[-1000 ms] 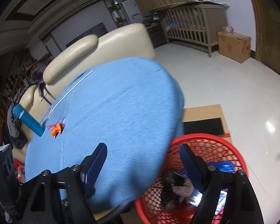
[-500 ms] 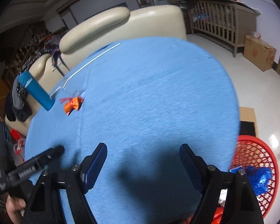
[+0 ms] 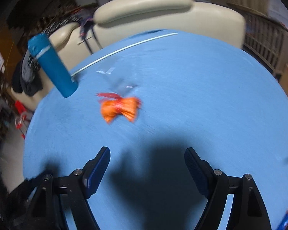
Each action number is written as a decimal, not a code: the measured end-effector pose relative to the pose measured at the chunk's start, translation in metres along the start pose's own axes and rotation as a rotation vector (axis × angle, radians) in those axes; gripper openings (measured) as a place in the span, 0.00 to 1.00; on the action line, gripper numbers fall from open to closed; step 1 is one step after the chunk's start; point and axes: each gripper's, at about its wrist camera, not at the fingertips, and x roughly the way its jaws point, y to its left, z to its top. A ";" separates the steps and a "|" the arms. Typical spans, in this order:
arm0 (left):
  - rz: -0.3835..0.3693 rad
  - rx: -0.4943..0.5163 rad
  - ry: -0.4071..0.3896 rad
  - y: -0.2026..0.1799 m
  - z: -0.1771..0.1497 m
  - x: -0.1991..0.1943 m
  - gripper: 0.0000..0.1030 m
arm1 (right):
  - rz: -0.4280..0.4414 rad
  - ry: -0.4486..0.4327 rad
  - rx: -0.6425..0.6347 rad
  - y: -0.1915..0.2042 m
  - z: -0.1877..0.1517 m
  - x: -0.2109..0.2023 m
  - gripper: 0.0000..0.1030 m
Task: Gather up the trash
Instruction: 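Move both tools back over the table and grasp the orange bag with the right tool, then grasp the clear plastic box with the left tool while the right tool holds the orange bag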
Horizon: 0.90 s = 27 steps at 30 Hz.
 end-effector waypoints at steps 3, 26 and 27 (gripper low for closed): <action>0.017 -0.015 -0.001 0.011 0.003 -0.003 0.77 | -0.015 -0.001 -0.034 0.026 0.020 0.026 0.81; 0.020 0.046 -0.052 0.001 0.065 0.011 0.77 | -0.064 -0.010 -0.041 -0.004 0.042 0.064 0.68; 0.009 0.066 -0.060 -0.006 0.071 0.014 0.78 | -0.062 -0.010 -0.030 -0.011 0.040 0.062 0.68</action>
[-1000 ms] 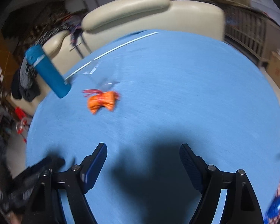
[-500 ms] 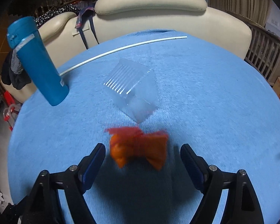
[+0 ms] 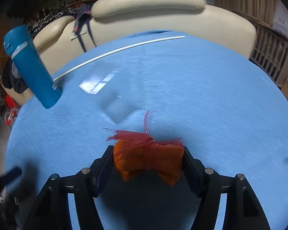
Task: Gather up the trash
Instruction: 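Grasp the clear plastic box with the left tool while the right tool holds the orange bag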
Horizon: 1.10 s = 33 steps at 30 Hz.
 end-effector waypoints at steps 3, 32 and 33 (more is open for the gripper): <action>-0.069 0.083 -0.016 -0.024 0.022 0.011 0.79 | 0.025 0.003 0.060 -0.028 -0.011 -0.011 0.68; -0.066 0.281 0.015 -0.071 0.074 0.064 0.43 | 0.129 -0.019 0.143 -0.056 -0.036 -0.039 0.68; -0.049 0.266 0.015 -0.068 0.069 0.059 0.43 | 0.128 -0.027 0.142 -0.055 -0.037 -0.044 0.68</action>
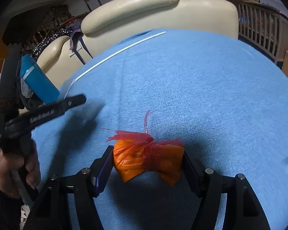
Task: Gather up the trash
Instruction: 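Grasp the clear plastic box with the left tool while the right tool holds the orange bag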
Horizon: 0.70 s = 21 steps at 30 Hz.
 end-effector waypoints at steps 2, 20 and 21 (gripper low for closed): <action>0.029 -0.025 0.004 0.001 -0.010 -0.013 0.43 | -0.001 -0.013 -0.006 0.003 -0.003 -0.009 0.68; 0.124 -0.080 -0.088 -0.016 -0.078 -0.127 0.43 | -0.001 -0.113 -0.006 0.028 -0.060 -0.106 0.68; 0.125 -0.081 -0.093 -0.016 -0.080 -0.132 0.43 | 0.001 -0.118 -0.007 0.029 -0.061 -0.109 0.68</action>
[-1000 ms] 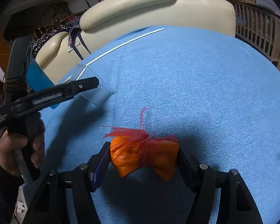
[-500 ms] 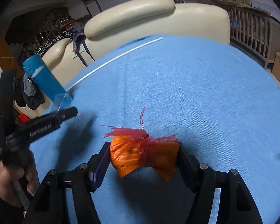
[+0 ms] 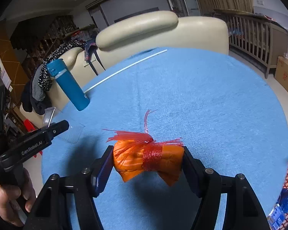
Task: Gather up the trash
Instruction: 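Grasp the clear plastic box with the left tool while the right tool holds the orange bag, then carry the orange bag with the right tool over the red basket while the left tool carries the clear box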
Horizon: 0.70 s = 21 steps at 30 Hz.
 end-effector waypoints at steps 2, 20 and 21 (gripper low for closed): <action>0.007 -0.006 -0.010 0.001 -0.003 -0.009 0.43 | 0.003 -0.015 -0.007 0.004 -0.001 -0.009 0.68; 0.034 -0.019 -0.019 -0.004 -0.020 -0.038 0.43 | 0.014 -0.074 -0.009 0.005 -0.012 -0.046 0.68; 0.037 -0.019 -0.021 -0.004 -0.021 -0.039 0.43 | 0.016 -0.076 -0.008 0.004 -0.013 -0.048 0.68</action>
